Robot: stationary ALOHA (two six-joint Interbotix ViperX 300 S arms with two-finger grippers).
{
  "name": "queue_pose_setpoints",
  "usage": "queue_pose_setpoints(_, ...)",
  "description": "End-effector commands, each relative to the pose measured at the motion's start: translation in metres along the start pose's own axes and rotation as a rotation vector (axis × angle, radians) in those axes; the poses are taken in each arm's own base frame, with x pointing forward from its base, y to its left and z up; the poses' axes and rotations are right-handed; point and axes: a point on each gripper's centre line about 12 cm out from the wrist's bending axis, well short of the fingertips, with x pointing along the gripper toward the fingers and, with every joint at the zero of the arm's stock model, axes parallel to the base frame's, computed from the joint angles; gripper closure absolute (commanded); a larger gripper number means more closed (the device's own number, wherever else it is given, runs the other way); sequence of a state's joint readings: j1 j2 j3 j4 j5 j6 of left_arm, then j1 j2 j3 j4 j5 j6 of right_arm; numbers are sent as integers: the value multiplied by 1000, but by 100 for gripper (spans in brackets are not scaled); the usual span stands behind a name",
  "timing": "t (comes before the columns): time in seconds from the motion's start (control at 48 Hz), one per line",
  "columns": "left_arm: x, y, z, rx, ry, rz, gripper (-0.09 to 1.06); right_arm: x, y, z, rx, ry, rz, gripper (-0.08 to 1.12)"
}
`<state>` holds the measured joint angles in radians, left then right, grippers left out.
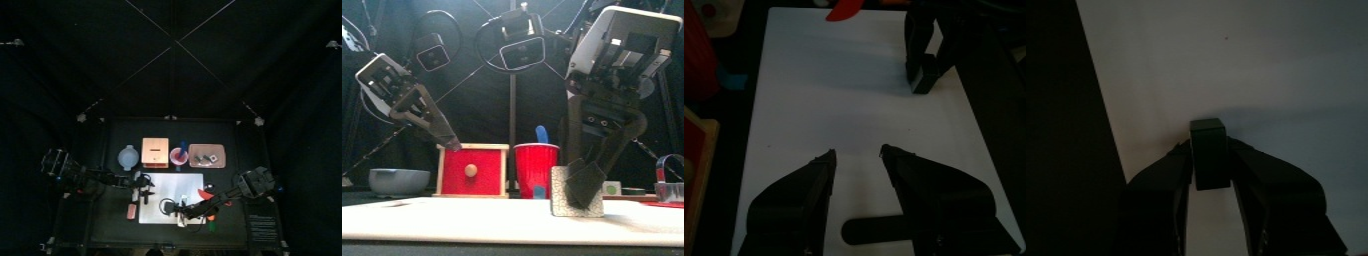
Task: Place sushi on board then cut the sushi with the knife then place the pieces on the plate
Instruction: Place the 4 sushi pieces on the plate
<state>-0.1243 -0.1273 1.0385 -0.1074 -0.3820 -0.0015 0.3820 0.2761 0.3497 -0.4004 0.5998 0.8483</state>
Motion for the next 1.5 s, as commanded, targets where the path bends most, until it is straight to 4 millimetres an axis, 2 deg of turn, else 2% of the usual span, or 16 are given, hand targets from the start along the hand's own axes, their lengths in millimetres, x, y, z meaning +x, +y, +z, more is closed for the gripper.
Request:
queue_pose_setpoints(0.021, 0, -2, 6, 0, -21, -5, 17, -37, -13, 19, 34, -72, 11, 41)
queue_pose_setpoints(0.125, 0, -5, 6, 0, -22, -12, 17, -63, -36, 23, 50, -108, -22, 41)
queue_pose_setpoints(0.188, -1, -6, 7, 2, -23, -14, 17, -79, -59, 21, 85, -115, -58, 41)
queue_pose_setpoints(0.312, -1, -7, 7, 5, -23, -17, 17, -104, -115, 4, 204, -88, -160, 41)
queue_pose_setpoints(0.417, -2, -8, 8, 7, -26, -21, 17, -115, -159, -15, 300, -78, -237, 41)
queue_pose_setpoints(0.583, -2, -9, 11, 10, -35, -24, 17, -124, -235, -52, 491, -60, -362, 41)
queue_pose_setpoints(0.708, -3, -11, 10, 11, -33, -30, 17, -120, -288, -81, 622, -42, -453, 41)
queue_pose_setpoints(0.875, -5, -15, 9, 16, -24, -43, 17, -109, -335, -104, 770, -120, -457, 41)
queue_pose_setpoints(1.062, -5, -19, 12, 19, -32, -52, 17, -93, -368, -124, 829, -146, -465, 41)
queue_pose_setpoints(1.125, -6, -20, 12, 21, -32, -56, 17, -86, -372, -129, 832, -129, -463, 41)
queue_pose_setpoints(1.333, -10, -21, 15, 18, -48, -61, 17, -71, -374, -140, 810, -41, -464, 39)
queue_pose_setpoints(1.5, -14, -21, 18, -1, -62, -57, 17, -72, -371, -142, 808, -32, -466, 28)
